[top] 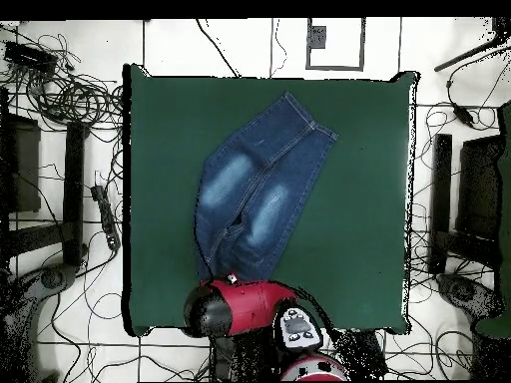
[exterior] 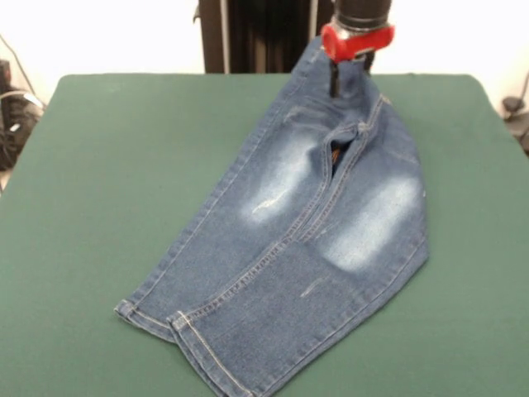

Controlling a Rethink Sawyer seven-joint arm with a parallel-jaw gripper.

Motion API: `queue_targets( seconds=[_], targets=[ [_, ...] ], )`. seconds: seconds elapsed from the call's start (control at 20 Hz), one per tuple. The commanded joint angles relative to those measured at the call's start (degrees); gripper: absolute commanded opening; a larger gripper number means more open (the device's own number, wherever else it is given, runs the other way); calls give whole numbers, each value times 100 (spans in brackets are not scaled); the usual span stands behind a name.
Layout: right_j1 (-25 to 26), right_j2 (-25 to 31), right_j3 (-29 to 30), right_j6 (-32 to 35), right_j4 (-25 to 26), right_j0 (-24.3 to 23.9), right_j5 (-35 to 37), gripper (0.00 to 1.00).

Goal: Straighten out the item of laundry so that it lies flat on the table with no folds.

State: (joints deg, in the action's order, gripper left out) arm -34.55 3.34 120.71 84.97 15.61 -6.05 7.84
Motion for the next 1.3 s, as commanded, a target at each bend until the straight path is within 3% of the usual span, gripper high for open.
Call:
queue_targets(
  seconds=[0.05,0.65,1.3],
  targets=[
    [-124,-519,461,2232,-727,365,-1316,100],
    [-791,-761,135,1505,-1309,627,176,100],
    [-905,-530,26,1517,-1924,646,669,100]
  ],
)
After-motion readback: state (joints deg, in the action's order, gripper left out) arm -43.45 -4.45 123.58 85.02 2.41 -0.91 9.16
